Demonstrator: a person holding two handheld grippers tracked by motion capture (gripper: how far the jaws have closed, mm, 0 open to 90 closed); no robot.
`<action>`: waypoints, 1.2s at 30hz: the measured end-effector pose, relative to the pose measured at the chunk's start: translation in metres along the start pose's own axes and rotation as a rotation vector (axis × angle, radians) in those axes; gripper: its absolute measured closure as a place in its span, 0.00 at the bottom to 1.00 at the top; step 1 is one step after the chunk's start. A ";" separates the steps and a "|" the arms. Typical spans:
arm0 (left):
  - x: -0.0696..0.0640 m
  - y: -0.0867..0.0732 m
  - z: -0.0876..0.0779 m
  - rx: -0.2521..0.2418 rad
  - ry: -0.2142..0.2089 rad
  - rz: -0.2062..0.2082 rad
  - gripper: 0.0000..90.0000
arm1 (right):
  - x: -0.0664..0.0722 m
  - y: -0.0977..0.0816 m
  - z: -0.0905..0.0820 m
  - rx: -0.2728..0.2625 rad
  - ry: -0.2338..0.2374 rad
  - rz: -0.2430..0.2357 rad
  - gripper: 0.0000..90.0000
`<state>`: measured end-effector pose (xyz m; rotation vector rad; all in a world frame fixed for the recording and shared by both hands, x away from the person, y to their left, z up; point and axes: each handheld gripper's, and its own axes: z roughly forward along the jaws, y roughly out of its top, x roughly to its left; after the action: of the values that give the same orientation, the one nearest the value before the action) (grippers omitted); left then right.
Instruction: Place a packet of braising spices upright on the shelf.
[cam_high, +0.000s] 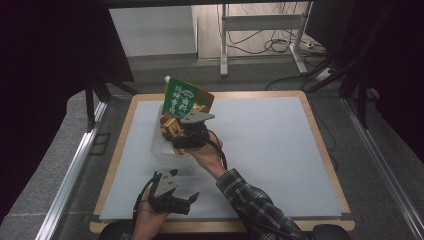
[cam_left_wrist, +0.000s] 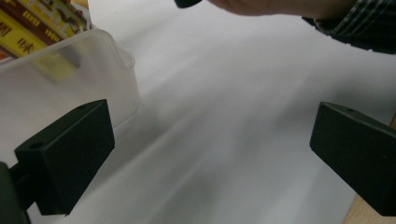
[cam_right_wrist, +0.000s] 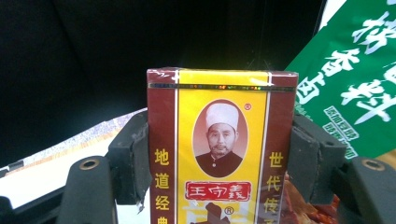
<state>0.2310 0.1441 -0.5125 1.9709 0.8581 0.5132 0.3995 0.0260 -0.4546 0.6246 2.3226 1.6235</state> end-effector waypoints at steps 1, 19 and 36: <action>0.000 0.000 0.000 0.000 0.000 0.000 0.00 | 0.000 -0.001 0.001 -0.001 0.002 -0.001 0.36; -0.002 0.000 0.002 0.005 -0.003 0.004 0.00 | -0.001 -0.026 -0.015 0.041 -0.004 -0.039 0.36; -0.003 0.000 0.003 0.011 -0.004 0.009 0.00 | -0.008 -0.042 -0.022 0.046 -0.001 0.021 0.37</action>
<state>0.2308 0.1404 -0.5140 1.9861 0.8514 0.5106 0.3883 -0.0084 -0.4861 0.6619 2.3661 1.5828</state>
